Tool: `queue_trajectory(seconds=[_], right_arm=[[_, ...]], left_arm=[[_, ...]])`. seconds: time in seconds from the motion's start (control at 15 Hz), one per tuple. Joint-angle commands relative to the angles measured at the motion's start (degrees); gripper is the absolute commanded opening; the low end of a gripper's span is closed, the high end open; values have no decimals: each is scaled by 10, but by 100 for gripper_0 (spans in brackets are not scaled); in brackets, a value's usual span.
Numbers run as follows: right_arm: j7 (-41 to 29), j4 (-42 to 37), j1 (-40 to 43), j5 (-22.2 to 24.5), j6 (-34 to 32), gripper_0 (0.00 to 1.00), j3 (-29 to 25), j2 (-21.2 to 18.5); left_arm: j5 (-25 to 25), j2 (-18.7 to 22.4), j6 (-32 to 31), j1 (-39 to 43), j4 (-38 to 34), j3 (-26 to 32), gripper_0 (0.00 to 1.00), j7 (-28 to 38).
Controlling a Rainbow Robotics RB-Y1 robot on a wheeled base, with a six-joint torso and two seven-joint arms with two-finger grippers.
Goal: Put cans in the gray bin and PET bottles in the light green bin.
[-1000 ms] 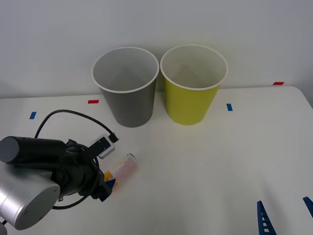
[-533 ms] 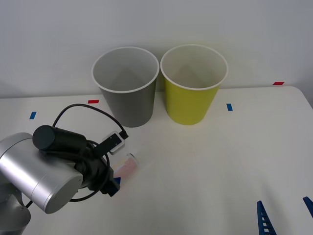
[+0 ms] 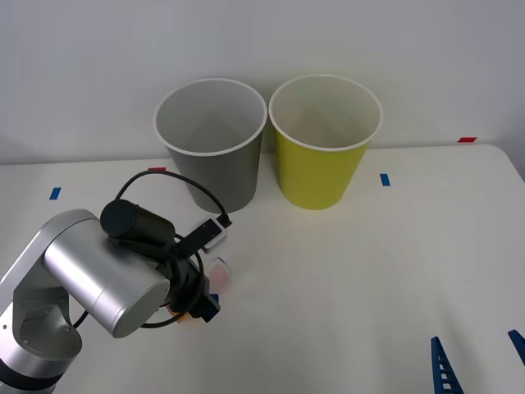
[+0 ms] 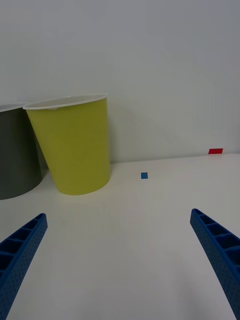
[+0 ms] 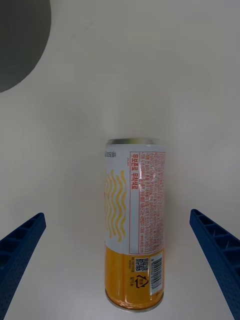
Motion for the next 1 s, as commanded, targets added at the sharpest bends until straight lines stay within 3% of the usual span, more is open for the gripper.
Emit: queue_trajectory(seconds=[0.07, 0.53, 1.0], right_arm=[[0, 0, 0, 0, 0, 100, 0, 0], [0, 0, 0, 0, 0, 100, 0, 0], [0, 0, 0, 0, 0, 100, 0, 0]], left_arm=[[-3, 3, -18, -1, 11, -8, 100, 3], [3, 4, -38, -30, 63, -37, 100, 12], [2, -36, -12, -61, 140, -37, 100, 60]])
